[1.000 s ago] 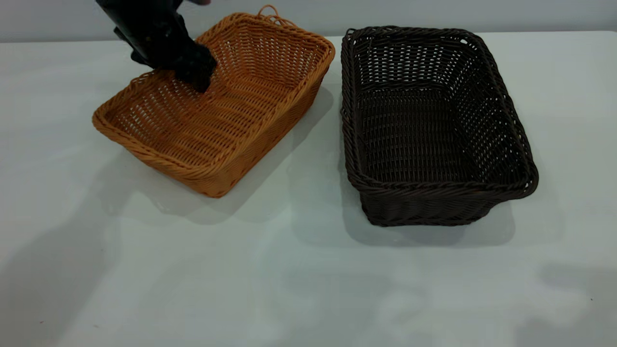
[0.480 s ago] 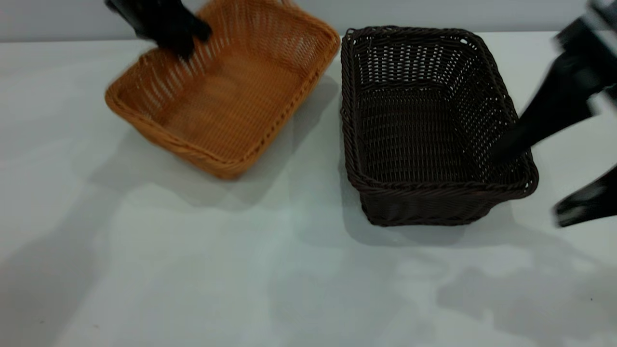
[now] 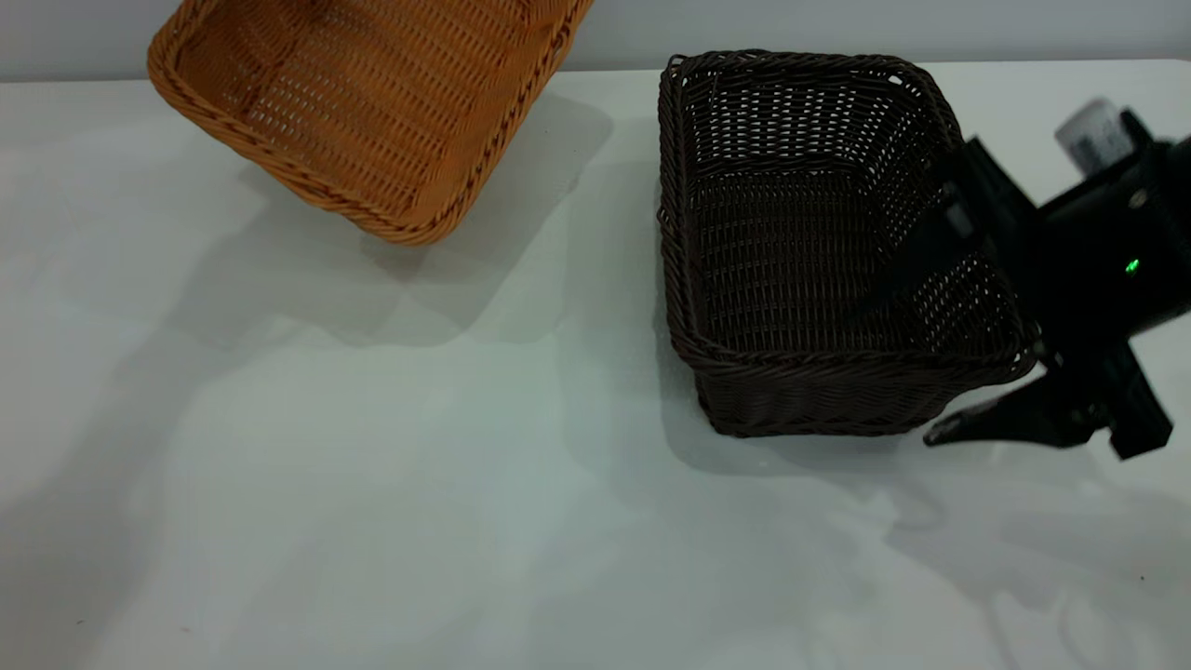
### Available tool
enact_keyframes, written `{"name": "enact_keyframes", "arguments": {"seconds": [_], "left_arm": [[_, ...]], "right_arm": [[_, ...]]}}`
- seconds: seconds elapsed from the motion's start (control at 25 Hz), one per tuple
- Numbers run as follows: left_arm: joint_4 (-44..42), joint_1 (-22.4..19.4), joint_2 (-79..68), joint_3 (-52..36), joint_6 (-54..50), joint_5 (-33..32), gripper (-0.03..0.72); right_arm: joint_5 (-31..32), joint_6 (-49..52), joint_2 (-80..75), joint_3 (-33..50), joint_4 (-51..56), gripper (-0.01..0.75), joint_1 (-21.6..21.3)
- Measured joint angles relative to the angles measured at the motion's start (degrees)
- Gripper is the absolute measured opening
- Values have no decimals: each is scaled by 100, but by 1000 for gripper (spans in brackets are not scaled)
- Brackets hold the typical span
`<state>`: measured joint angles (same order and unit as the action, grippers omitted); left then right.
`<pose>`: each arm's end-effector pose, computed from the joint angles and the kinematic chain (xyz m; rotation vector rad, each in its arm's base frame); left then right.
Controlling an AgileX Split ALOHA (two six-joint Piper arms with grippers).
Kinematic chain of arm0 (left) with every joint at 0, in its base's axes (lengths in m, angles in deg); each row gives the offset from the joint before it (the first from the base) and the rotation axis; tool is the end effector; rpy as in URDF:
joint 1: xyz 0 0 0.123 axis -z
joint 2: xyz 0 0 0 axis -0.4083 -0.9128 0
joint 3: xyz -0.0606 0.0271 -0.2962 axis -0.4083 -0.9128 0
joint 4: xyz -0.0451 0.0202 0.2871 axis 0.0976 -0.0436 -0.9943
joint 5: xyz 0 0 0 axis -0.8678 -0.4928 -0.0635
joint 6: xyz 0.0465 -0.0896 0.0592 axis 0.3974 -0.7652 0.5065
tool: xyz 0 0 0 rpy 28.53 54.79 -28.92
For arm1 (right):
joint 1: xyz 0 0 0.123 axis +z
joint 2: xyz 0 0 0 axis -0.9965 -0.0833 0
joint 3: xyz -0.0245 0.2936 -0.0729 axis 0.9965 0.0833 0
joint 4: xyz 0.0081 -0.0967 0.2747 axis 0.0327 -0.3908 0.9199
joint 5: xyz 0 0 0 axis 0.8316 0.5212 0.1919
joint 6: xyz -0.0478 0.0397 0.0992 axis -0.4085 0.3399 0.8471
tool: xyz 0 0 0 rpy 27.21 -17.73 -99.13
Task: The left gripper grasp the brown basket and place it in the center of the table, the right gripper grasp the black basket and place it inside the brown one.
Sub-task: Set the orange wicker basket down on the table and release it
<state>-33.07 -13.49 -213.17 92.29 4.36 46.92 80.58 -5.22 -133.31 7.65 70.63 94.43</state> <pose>0.5657 -0.1081 0.1510 0.5306 2.2460 0.0231 0.2714 0.1023 0.0181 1.1997 2.7342 0.9665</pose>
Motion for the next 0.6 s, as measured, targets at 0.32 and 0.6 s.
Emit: {"name": "enact_keyframes", "arguments": {"seconds": [0.32,0.6], "left_arm": [[0,0,0,0,4,-6,81],[0,0,0,0,42,-6,81]], "right_arm": [[-116,-223,-927,-778,192,496,0],[-381,-610,-1060,-1009,376,198,-122]]}}
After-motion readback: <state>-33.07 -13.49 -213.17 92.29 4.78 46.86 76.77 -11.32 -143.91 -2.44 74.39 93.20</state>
